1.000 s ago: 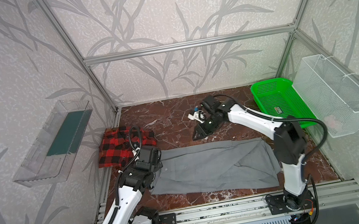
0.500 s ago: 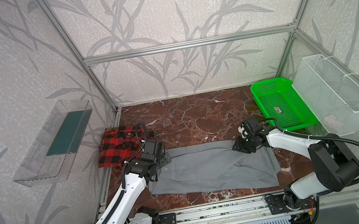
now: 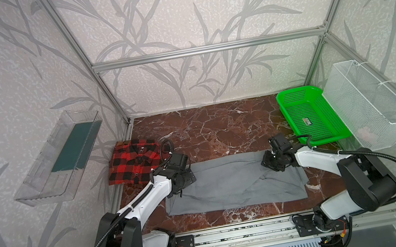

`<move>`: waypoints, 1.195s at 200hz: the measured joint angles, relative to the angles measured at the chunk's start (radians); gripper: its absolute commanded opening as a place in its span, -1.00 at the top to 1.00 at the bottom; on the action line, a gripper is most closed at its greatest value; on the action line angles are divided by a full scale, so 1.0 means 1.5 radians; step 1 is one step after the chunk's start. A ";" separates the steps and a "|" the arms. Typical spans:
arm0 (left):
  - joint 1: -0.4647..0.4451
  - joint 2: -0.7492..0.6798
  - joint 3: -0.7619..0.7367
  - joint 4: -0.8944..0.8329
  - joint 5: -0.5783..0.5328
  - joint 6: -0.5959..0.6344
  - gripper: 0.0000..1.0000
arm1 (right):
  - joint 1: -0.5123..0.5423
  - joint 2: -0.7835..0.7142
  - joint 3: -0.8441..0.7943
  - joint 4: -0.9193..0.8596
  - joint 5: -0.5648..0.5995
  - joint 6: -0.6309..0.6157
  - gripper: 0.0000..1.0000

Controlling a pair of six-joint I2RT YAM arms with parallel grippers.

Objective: Fold and stack the long sleeve shirts

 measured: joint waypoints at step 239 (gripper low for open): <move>-0.373 -0.197 0.018 -0.130 -0.201 -0.254 -0.98 | 0.076 0.219 0.494 -0.193 -0.067 -0.287 0.29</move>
